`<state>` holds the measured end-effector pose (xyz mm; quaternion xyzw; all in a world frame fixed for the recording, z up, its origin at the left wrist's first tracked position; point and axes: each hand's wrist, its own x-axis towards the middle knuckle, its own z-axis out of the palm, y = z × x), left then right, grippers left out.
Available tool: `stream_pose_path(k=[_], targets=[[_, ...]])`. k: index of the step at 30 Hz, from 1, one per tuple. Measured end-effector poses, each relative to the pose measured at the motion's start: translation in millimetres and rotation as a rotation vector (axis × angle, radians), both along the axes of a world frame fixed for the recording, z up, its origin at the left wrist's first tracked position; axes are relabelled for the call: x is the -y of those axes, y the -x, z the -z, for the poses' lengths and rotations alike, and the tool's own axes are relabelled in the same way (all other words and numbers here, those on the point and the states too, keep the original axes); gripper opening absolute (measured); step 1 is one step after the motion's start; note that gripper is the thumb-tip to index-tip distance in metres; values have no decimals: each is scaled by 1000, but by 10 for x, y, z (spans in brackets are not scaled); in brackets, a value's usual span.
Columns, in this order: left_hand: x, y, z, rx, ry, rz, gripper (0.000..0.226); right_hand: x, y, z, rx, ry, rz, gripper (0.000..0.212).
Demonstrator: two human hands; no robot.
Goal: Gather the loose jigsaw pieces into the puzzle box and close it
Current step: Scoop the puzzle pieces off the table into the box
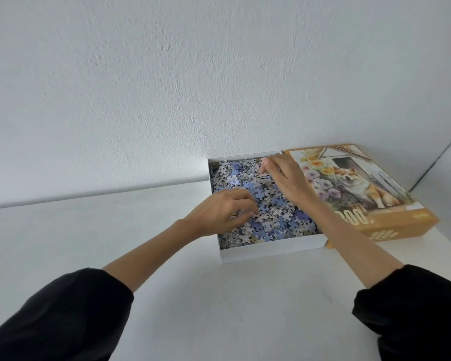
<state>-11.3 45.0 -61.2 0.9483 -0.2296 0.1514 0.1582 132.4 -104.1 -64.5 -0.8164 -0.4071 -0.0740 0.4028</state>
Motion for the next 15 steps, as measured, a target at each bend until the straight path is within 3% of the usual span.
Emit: stream_pose_path(k=[6,10,15], targets=[[-197,308,-190,58,53,-38,21,-6,237,-171,12,24,-39,33],[-395,699,-321,91,60,-99,22,-154,616,-269,15,-18,-121,46],[-755,1400,-416,58,17,-230,28,-442,1226,-345,28,10,-225,25]])
